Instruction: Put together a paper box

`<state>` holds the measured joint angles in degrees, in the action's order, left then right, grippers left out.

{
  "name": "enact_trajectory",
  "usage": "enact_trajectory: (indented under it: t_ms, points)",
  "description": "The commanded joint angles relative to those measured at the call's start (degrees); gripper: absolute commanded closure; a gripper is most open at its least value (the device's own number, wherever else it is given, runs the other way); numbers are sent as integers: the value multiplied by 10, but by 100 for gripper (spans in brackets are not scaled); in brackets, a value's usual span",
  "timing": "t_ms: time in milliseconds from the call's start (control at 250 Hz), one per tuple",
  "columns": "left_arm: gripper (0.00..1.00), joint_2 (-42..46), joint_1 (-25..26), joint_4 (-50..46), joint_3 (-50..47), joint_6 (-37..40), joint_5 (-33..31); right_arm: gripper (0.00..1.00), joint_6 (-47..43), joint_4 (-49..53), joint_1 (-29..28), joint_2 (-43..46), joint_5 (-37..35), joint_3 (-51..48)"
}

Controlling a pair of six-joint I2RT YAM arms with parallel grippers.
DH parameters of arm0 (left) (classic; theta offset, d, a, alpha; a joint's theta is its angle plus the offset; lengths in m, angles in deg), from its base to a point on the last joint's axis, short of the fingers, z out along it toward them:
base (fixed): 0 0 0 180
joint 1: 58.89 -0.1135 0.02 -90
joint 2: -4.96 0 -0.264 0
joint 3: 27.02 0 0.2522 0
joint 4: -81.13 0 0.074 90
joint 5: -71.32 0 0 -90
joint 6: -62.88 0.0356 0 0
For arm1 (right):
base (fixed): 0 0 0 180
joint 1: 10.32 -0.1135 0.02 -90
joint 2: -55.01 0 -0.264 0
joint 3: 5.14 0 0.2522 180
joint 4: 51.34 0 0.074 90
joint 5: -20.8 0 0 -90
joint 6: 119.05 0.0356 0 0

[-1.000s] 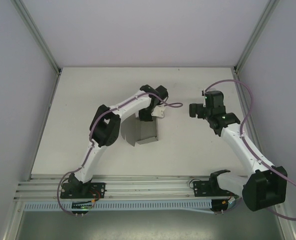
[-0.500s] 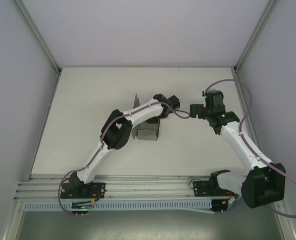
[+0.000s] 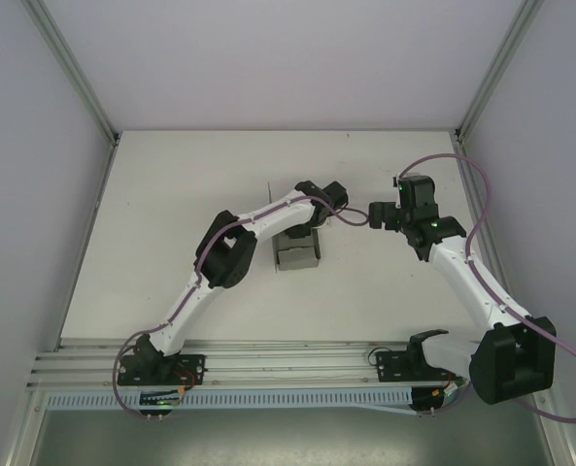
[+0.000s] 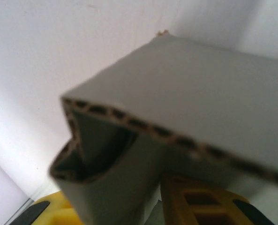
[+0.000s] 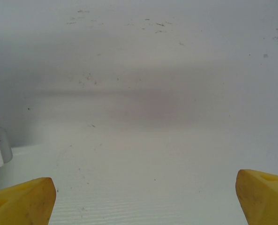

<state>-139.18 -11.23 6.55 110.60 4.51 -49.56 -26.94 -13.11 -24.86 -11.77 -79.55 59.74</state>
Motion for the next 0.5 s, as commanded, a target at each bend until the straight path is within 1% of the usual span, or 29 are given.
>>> enact_trajectory:
  t_ms: [0,36,84,144,276,496]
  points:
    - [68,-13,2,43,-20,-8,88,1,7,1,4,12,14,4]
    - [65,-6,2,44,-21,-6,93,1,8,1,4,10,17,3]
    - [63,5,1,51,-25,-4,98,1,7,1,3,9,18,4]
    - [57,19,1,61,-29,2,104,1,7,1,4,9,18,5]
    - [52,37,-5,76,-29,11,115,1,5,2,4,10,20,6]
    - [51,36,-16,67,-16,33,140,1,3,1,6,8,18,6]
